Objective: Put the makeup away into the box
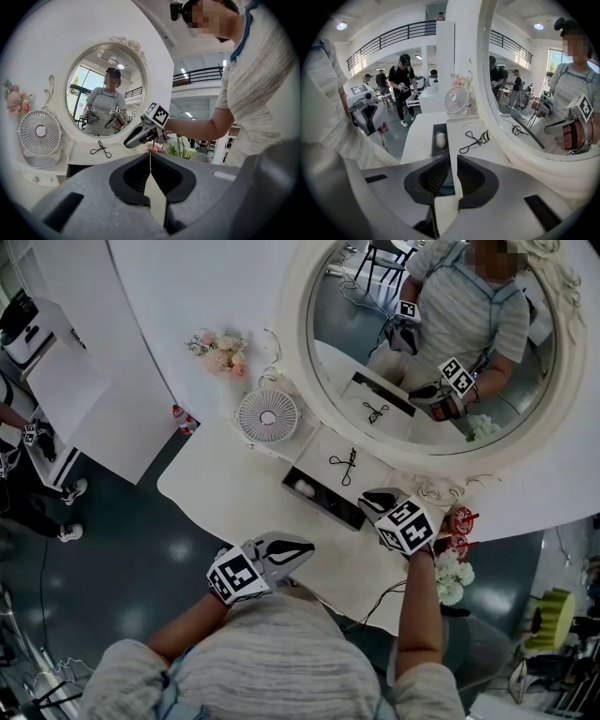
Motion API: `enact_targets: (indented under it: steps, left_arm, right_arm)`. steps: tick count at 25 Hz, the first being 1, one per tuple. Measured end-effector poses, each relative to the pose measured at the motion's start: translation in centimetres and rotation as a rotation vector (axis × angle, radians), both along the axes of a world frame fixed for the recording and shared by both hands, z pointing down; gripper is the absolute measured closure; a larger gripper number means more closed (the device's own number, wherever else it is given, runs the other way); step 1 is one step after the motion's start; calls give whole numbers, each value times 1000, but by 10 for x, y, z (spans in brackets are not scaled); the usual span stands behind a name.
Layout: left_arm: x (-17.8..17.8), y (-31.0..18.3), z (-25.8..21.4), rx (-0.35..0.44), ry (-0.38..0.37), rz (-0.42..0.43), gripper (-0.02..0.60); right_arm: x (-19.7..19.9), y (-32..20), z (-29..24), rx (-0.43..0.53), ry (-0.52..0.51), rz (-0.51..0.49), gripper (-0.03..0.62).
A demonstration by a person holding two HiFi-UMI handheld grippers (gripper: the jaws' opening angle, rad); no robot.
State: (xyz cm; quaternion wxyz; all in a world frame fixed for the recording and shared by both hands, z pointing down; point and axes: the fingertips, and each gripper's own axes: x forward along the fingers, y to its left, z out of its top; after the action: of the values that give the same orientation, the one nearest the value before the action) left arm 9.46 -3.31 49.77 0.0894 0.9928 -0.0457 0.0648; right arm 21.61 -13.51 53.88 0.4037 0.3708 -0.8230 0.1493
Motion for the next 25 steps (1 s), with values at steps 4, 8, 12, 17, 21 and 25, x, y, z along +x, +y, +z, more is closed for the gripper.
enact_targets:
  steps: [4,8,12,17,21,25]
  left_arm:
    - [-2,-1,-1,0,4,-3,566]
    - [-5,-2,0,-3,4,-7,566]
    - [-8,-4,1,-7,6,-12,566]
    - [-11,-5,1,-10,8,-13,566]
    - [-14,-6,2,-11,7,-15,566]
    - [-17,-8,3,-14,7,-18,566]
  right_arm:
    - [1,-15,-3,33,-15,49,563]
    - [1,-31,-4,56,-30,95,553]
    - [-1,-47,-1,68,-50,146,527]
    - [5,-66,5,80,-51,247,526]
    - [9,-79,9,85,-40,308,526]
    - [15,-94,11,87,-34,364,526]
